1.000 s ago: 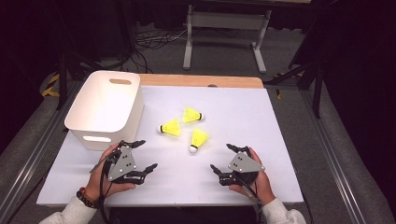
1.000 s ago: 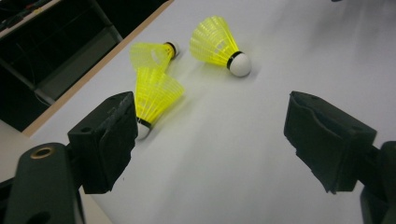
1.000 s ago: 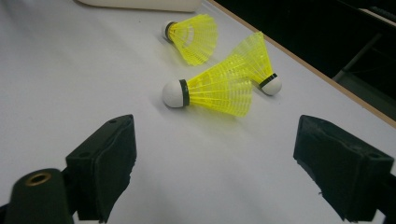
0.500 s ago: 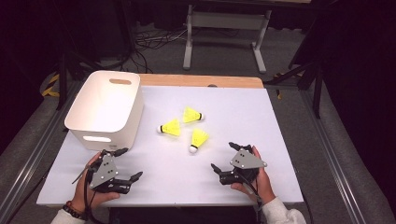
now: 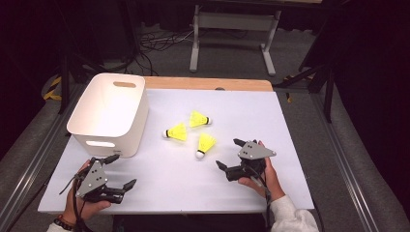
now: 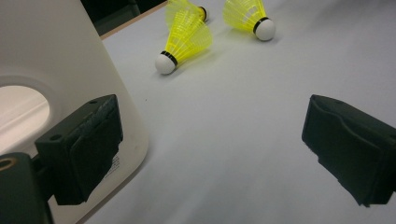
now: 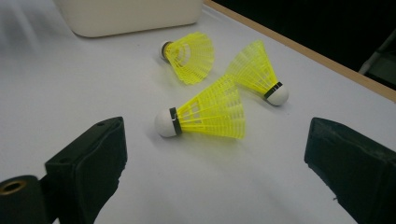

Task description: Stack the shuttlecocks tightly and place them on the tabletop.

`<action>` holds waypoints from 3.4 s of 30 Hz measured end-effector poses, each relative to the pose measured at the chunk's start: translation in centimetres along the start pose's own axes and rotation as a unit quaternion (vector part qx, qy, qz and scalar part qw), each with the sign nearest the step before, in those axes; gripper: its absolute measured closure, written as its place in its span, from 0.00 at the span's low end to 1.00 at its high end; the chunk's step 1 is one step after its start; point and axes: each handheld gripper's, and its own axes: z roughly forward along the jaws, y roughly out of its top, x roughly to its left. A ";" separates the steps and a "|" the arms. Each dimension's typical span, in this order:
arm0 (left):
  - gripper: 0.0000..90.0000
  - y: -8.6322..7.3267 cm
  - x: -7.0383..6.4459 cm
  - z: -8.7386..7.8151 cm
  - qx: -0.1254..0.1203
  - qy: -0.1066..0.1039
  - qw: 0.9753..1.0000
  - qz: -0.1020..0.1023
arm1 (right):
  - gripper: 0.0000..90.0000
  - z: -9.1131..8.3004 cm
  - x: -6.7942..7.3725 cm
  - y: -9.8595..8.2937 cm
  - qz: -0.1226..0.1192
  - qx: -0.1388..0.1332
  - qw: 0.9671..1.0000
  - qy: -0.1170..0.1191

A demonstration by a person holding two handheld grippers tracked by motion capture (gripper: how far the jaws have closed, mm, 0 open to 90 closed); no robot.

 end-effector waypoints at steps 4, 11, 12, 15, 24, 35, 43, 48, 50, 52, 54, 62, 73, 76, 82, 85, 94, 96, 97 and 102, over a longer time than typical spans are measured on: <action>0.07 -0.1 0.0 -0.2 -0.006 -0.004 1.000 -0.005 | 0.07 1.0 -0.9 0.8 0.013 0.001 1.000 0.009; 0.07 -0.2 0.1 -0.3 -0.007 -0.004 1.000 -0.003 | 0.12 3.9 -2.5 2.8 0.028 0.020 0.999 0.037; 0.07 -0.2 0.1 -0.3 -0.007 -0.004 1.000 -0.002 | 0.14 4.3 -2.7 3.0 0.028 0.025 0.999 0.036; 0.07 -0.2 0.1 -0.2 -0.005 -0.007 1.000 0.000 | 0.17 5.3 -3.0 3.4 0.032 0.035 0.998 0.041; 0.07 -0.2 -0.1 0.2 0.003 -0.013 1.000 0.004 | 0.27 8.5 -3.9 2.6 0.054 0.076 0.994 0.055; 0.08 -0.2 -0.2 0.6 0.013 -0.014 1.000 0.010 | 0.60 9.5 -2.9 1.8 0.054 0.076 0.991 0.099; 0.08 -0.2 -0.2 0.7 0.019 -0.015 1.000 0.013 | 0.81 8.3 -3.1 2.1 0.068 0.048 0.989 0.121; 0.07 -0.2 -0.2 0.7 0.018 -0.016 1.000 0.015 | 0.98 7.4 -2.9 2.7 0.058 0.024 0.988 0.143; 0.08 -0.2 -0.2 0.7 0.019 -0.016 1.000 0.014 | 0.99 7.0 -2.7 3.0 0.051 0.014 0.988 0.144; 0.08 -0.2 -0.3 0.7 0.019 -0.016 1.000 0.015 | 1.00 6.7 -2.5 3.3 0.045 0.006 0.989 0.141; 0.08 -0.1 -0.3 0.7 0.020 -0.015 1.000 0.017 | 1.00 6.6 -2.3 3.4 0.045 -0.007 0.989 0.140; 0.08 -0.2 -0.3 0.6 0.018 -0.018 1.000 0.018 | 0.99 6.6 -1.6 3.1 0.033 -0.016 0.992 0.122; 0.08 -0.1 -0.2 0.4 0.014 -0.018 1.000 0.019 | 0.81 5.6 -1.1 2.1 0.002 0.024 0.995 0.094; 0.08 -0.1 -0.2 0.4 0.015 -0.018 1.000 0.020 | 0.77 5.0 -1.2 2.0 -0.002 0.031 0.995 0.090; 0.08 -0.1 -0.2 0.4 0.015 -0.019 0.999 0.022 | 0.69 3.6 -1.5 1.5 -0.009 0.050 0.995 0.089; 0.08 0.0 -0.3 0.4 0.015 -0.017 1.000 0.022 | 0.67 3.0 -1.6 1.1 -0.012 0.057 0.994 0.089; 0.08 0.0 -0.4 0.5 0.014 -0.017 0.999 0.023 | 0.63 1.7 -1.6 -0.1 -0.018 0.078 0.993 0.085; 0.08 0.0 -0.4 0.5 0.014 -0.017 1.000 0.022 | 0.63 1.5 -1.5 -0.3 -0.021 0.085 0.993 0.082; 0.08 0.0 -0.4 0.5 0.014 -0.017 1.000 0.022 | 0.63 1.5 -1.5 -0.3 -0.021 0.085 0.993 0.082; 0.08 -0.1 -0.4 0.5 0.017 -0.018 0.999 0.024 | 0.64 1.3 -1.5 -1.1 -0.021 0.098 0.991 0.086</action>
